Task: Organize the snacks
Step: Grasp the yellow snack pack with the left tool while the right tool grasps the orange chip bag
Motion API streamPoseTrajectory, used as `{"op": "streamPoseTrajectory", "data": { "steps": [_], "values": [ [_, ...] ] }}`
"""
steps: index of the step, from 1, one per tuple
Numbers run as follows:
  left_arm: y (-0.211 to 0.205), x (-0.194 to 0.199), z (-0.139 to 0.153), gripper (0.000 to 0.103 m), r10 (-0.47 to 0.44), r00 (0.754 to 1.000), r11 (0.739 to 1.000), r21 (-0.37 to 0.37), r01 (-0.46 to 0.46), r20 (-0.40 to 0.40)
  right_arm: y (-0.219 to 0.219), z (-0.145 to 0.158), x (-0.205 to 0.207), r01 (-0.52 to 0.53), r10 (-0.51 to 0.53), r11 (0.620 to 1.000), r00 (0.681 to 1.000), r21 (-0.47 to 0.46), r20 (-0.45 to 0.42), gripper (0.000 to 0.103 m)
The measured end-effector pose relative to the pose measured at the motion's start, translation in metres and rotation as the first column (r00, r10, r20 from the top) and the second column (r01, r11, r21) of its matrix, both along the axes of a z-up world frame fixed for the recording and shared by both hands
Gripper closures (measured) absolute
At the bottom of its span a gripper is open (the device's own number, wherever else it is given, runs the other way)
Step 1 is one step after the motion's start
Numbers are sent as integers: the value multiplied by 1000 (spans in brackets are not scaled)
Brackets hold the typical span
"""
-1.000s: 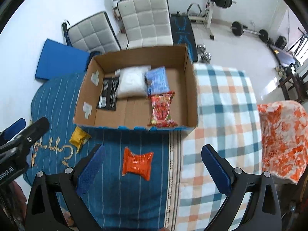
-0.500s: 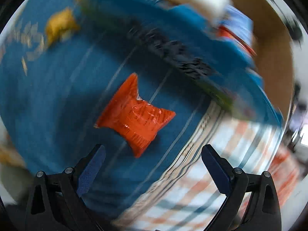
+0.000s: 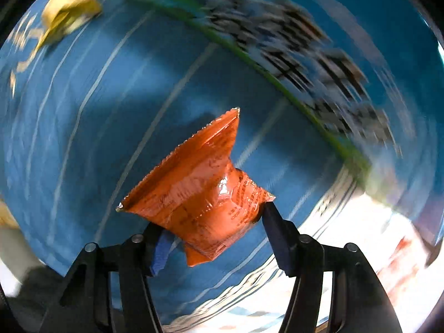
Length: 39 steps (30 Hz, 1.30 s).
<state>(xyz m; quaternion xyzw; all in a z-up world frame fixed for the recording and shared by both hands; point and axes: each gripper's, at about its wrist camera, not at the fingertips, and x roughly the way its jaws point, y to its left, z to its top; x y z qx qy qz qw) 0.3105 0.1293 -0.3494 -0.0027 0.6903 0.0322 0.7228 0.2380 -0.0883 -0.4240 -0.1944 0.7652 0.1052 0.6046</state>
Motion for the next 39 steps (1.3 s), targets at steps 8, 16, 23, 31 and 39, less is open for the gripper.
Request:
{"op": "streamPoseTrajectory", "data": {
  "steps": [8,16,23,31,39],
  "values": [
    [-32,55,-53,1,-194,974,981,-15,193,-118,-42,7,-8,321,-321,947,947,23,-27,41],
    [-39,51,-77,57,-208,964,976,-95,194,-167,-84,11,-17,529,-527,847,849,57,-45,41],
    [-58,-4,-55,61,-167,978,981,-116,152,-127,-130,19,-28,595,-594,801,803,65,-36,41],
    [-126,-86,-30,61,-171,979,974,-171,151,-113,-151,22,-59,657,-654,750,754,74,-69,41],
    [-182,-123,-47,61,-254,955,964,-125,237,-150,-162,13,-94,672,-668,740,739,20,-92,41]
  ]
}}
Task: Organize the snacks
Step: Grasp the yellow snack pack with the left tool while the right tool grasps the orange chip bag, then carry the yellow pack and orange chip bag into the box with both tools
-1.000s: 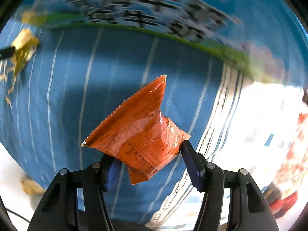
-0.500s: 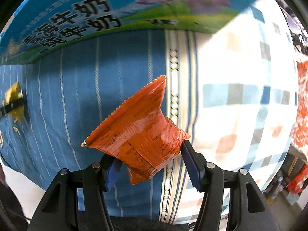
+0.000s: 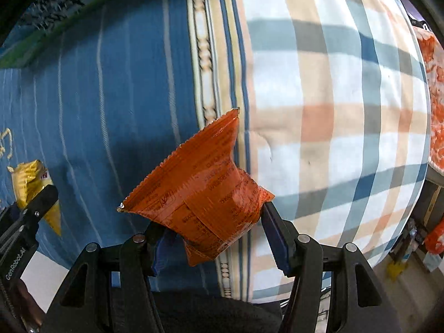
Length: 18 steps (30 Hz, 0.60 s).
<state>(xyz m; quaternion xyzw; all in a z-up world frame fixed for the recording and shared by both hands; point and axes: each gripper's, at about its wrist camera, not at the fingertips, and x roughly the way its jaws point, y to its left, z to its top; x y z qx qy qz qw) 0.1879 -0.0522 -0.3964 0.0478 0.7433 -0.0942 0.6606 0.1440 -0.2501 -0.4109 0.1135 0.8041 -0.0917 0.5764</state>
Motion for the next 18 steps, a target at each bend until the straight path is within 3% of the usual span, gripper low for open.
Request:
{"op": "streamPoseTrajectory", "data": {
  "steps": [4,10,14,18],
  "values": [
    [-13,6,-13,62,-8,1000,1000,23,8,-13,4,-6,-6,-39,39,999,999,-16,-9,40],
    [-12,0,-30,62,-3,1000,999,44,4,-25,48,2,-6,-136,136,991,991,5,1,38],
    [-18,-2,-38,61,3,1000,999,42,-2,-24,53,21,3,-207,207,978,978,11,37,26],
    [-11,0,-33,61,5,1000,999,41,-4,-25,61,28,8,-282,282,959,958,3,47,25]
  ]
}}
